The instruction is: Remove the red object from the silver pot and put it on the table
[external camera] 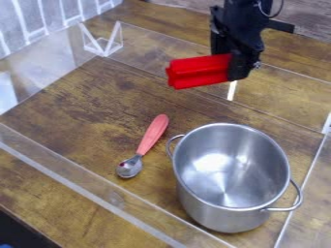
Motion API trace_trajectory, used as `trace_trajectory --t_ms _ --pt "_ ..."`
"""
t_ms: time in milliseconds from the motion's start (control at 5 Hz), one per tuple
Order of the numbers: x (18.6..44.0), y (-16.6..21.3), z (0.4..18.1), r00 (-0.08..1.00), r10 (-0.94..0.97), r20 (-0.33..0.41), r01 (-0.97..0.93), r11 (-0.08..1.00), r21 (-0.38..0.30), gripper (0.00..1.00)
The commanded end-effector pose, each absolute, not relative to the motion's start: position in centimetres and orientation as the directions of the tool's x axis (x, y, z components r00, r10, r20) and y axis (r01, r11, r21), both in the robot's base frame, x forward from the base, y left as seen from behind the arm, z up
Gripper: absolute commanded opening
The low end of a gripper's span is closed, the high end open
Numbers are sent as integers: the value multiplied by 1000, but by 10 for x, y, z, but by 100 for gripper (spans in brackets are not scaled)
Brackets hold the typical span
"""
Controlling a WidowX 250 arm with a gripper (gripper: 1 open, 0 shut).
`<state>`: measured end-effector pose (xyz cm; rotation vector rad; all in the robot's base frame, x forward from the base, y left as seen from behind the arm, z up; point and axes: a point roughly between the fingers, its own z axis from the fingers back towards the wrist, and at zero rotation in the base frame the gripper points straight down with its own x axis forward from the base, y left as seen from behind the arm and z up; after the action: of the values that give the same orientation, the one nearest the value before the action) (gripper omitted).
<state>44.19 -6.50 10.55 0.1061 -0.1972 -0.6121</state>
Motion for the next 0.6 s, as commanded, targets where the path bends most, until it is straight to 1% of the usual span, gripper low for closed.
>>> trace_trajectory --t_ms 0,200,400 --pt "453 -64 126 775 -590 226 558 807 193 0" --pt "453 -49 129 774 -590 230 556 807 200 0" --pt "455 -42 138 786 -573 230 534 818 214 0"
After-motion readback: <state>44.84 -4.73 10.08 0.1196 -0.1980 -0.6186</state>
